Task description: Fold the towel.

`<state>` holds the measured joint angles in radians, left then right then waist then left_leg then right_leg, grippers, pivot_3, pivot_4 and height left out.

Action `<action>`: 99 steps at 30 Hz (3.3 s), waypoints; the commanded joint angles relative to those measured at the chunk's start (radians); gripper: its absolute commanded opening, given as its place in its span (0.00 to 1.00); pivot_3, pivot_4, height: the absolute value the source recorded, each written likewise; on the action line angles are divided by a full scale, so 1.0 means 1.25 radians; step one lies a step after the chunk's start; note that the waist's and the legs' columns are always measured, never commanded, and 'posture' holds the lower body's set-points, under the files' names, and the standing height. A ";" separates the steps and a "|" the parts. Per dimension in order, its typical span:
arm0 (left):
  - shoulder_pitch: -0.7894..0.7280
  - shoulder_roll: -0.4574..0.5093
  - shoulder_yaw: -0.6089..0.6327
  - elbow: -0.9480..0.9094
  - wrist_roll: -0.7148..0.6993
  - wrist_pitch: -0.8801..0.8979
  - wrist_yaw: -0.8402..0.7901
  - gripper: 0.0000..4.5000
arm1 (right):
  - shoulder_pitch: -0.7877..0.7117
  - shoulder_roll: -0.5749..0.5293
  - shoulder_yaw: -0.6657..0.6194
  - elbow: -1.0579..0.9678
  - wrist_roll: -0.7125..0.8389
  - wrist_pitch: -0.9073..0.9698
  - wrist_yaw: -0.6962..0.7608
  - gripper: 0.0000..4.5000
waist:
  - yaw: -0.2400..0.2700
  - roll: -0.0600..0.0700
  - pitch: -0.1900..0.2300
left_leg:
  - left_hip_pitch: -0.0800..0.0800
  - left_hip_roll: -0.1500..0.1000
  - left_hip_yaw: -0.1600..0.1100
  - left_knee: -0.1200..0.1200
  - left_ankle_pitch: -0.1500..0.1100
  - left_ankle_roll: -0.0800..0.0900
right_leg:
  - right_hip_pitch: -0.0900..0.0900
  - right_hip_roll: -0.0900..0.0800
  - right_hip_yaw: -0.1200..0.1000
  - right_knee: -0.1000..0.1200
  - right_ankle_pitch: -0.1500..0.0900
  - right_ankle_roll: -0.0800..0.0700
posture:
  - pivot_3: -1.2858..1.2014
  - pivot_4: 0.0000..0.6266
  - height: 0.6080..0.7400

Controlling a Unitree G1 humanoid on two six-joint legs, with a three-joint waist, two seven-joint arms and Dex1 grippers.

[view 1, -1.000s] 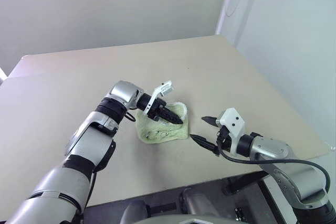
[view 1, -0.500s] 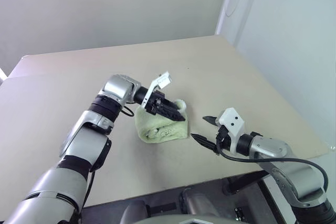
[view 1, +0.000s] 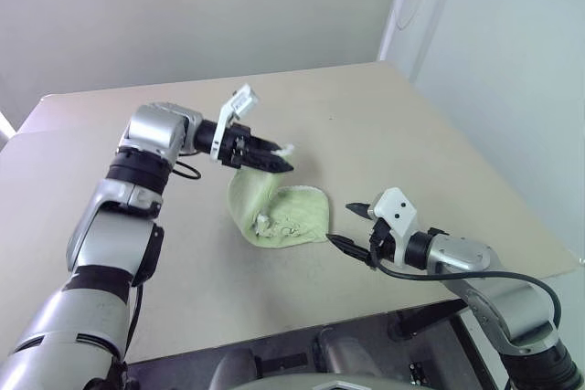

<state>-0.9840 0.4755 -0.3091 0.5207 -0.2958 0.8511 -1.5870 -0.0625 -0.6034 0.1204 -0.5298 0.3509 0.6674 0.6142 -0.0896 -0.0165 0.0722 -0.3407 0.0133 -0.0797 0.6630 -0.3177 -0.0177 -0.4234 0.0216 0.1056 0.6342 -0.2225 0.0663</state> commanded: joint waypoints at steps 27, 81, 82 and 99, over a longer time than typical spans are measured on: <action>-0.027 -0.163 -0.100 0.008 0.010 -0.069 0.004 1.00 | 0.014 -0.023 -0.031 -0.022 0.005 -0.015 0.043 0.86 | 0.017 0.000 0.000 | 0.001 0.000 0.000 0.001 0.000 0.000 | 0.001 0.001 0.001 0.001 0.000 0.000 | 0.52 0.00 1.00; -0.192 -0.139 0.061 0.600 0.288 -0.500 0.103 0.70 | 0.023 -0.011 -0.021 -0.023 -0.020 0.003 0.025 0.86 | 0.020 0.000 0.000 | 0.001 0.000 0.000 0.001 0.000 0.000 | 0.001 0.002 0.001 0.001 0.001 0.002 | 0.52 0.00 1.00; -0.193 -0.141 0.066 0.601 0.287 -0.497 0.104 0.62 | 0.024 -0.010 -0.022 -0.024 -0.020 0.003 0.022 0.86 | 0.020 0.000 0.000 | 0.001 0.000 0.000 0.001 0.000 0.000 | 0.001 0.002 0.001 0.001 0.001 0.002 | 0.52 0.00 1.00; -0.197 -0.201 0.125 0.555 0.263 -0.546 0.053 0.01 | 0.027 -0.004 -0.016 -0.023 -0.028 0.002 -0.006 0.86 | 0.019 0.000 0.000 | 0.001 0.000 0.000 0.001 0.000 0.000 | 0.001 0.002 0.001 0.001 0.002 0.002 | 0.52 0.00 1.00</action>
<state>-1.2186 0.2297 -0.1736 1.2463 0.0519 0.1928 -1.5232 -0.0197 -0.6095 0.1129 -0.5368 0.3185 0.6762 0.6124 -0.0661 -0.0169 0.0722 -0.3398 0.0128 -0.0793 0.6648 -0.3179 -0.0171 -0.4217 0.0237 0.1072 0.6353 -0.2205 0.0694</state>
